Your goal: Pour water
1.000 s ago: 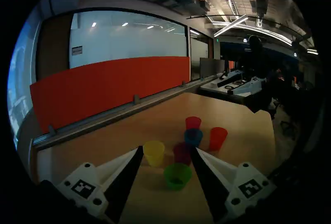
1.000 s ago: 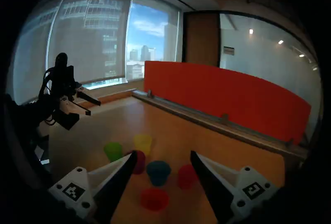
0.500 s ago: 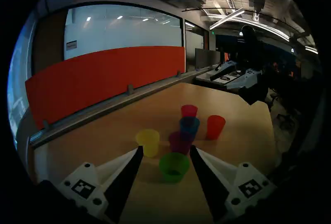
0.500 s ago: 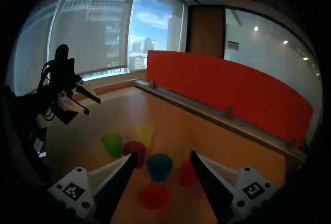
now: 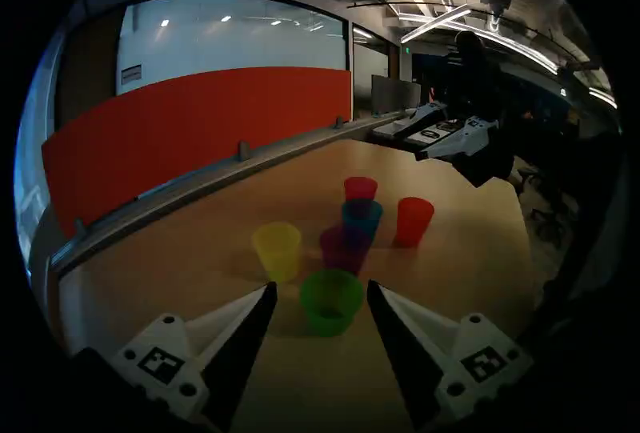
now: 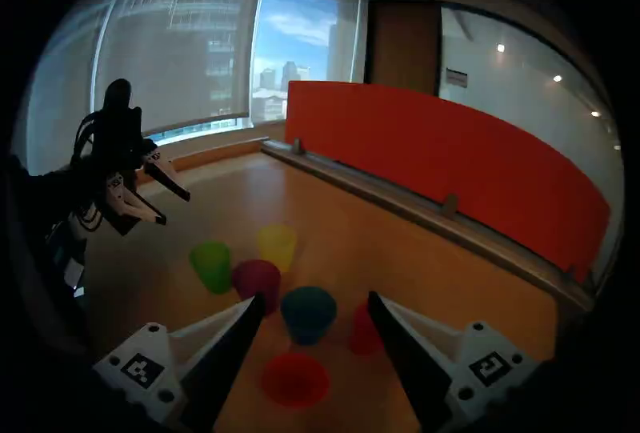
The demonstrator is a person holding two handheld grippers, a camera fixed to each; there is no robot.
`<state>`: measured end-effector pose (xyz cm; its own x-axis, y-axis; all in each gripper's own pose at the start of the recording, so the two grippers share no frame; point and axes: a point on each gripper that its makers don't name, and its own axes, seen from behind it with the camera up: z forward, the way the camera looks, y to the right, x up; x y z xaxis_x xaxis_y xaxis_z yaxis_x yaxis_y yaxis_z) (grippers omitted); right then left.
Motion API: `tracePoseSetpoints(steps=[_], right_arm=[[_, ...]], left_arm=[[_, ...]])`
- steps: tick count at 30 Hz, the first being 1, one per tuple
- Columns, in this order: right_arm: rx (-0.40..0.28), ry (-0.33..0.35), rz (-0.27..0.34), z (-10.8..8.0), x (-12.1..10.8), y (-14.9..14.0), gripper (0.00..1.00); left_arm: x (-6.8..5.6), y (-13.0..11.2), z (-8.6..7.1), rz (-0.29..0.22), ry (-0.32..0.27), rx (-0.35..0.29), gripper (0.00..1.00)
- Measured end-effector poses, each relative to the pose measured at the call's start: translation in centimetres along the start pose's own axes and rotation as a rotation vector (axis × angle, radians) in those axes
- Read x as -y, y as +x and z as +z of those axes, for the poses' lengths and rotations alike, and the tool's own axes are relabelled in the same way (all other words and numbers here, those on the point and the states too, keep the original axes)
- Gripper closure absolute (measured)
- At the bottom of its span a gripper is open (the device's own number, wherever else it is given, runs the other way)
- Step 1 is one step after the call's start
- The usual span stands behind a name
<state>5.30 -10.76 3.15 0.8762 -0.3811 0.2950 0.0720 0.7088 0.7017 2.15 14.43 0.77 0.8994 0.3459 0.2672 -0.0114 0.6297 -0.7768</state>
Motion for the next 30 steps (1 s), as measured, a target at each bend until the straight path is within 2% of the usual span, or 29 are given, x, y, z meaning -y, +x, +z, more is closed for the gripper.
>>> tracePoseSetpoints(steps=[11,23,30], right_arm=[[0.033,0.012,-0.011,1.7,0.0,-1.2,0.01],[0.056,0.014,-0.014,3.0,-0.1,-2.1,0.01],[0.065,0.019,-0.016,3.4,-0.1,-2.5,0.01]], left_arm=[[-0.4,-2.2,1.1,-0.003,-0.016,0.047,0.17],[-0.9,-4.7,2.3,0.007,-0.045,0.113,0.17],[-1.1,-5.3,3.1,0.005,-0.059,0.140,0.17]])
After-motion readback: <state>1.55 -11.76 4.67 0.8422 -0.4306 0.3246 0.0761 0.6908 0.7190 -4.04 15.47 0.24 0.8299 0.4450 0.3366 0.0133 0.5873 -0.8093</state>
